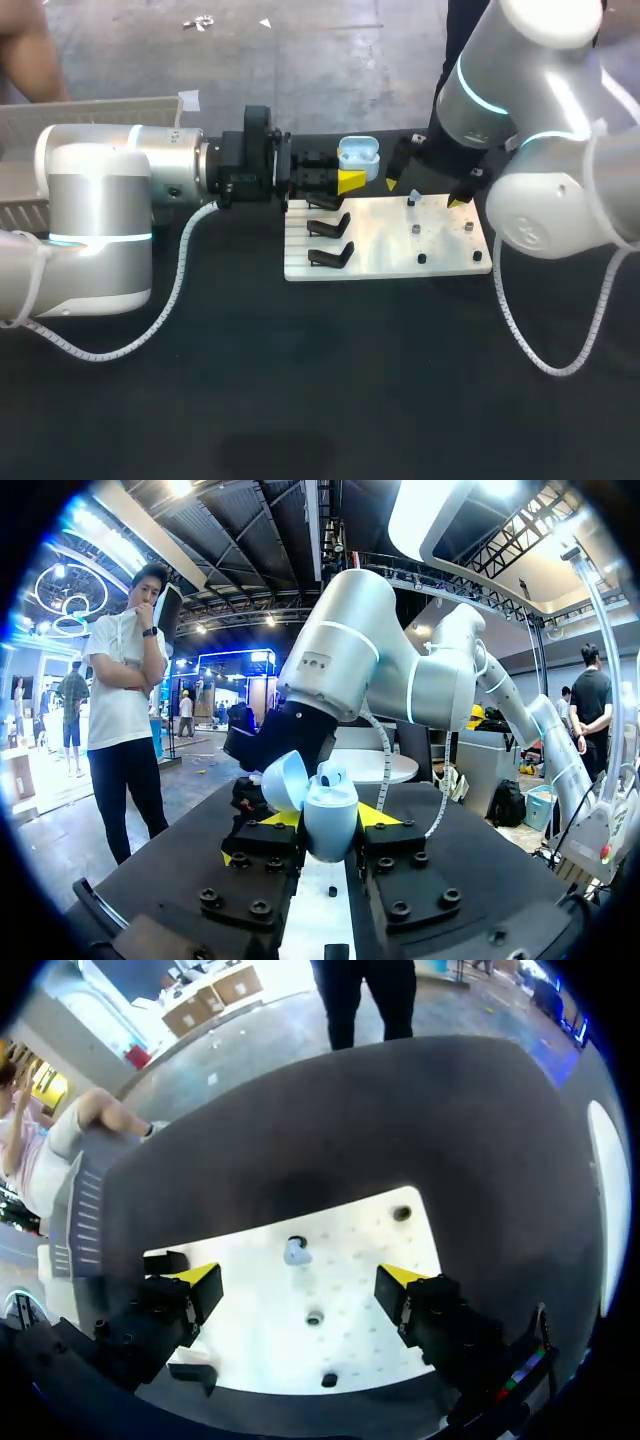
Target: Pick up each earbud case from the left stands, insert the matching earbuds, close the lid, and place the case in the box.
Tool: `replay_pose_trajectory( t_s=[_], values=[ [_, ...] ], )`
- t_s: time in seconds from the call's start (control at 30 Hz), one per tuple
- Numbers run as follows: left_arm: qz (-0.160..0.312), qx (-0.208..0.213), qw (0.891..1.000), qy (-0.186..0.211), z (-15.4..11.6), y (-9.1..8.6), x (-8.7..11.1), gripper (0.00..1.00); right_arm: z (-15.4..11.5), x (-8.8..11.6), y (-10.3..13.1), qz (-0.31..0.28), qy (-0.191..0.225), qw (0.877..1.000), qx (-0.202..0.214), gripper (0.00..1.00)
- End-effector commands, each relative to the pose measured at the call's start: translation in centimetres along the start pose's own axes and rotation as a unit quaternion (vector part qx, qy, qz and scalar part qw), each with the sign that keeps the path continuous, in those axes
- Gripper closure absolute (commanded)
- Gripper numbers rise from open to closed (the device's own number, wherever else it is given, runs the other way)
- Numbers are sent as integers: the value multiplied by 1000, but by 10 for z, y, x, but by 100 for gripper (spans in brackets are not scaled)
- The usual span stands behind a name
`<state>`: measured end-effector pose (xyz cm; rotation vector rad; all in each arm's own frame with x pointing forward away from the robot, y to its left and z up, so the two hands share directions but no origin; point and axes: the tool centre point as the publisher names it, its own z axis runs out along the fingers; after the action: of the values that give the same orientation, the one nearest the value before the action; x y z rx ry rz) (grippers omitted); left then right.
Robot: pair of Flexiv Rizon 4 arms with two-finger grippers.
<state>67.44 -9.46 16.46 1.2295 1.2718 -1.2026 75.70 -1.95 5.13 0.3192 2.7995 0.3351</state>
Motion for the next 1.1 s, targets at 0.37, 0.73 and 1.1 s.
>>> replay_pose_trajectory(
  t_s=[0.37, 0.73, 1.1],
  values=[
    [2, -3, 1000, -3, 0, -1, 1, 100, 19, -8, 5, 6, 22, 1000, -10, 10],
    [2, -3, 1000, -3, 0, -1, 1, 100, 20, -7, 6, 16, 23, 1000, -14, 33],
    [2, -3, 1000, -3, 0, -1, 1, 100, 22, -2, 4, 16, 27, 999, -11, 51]
  ],
)
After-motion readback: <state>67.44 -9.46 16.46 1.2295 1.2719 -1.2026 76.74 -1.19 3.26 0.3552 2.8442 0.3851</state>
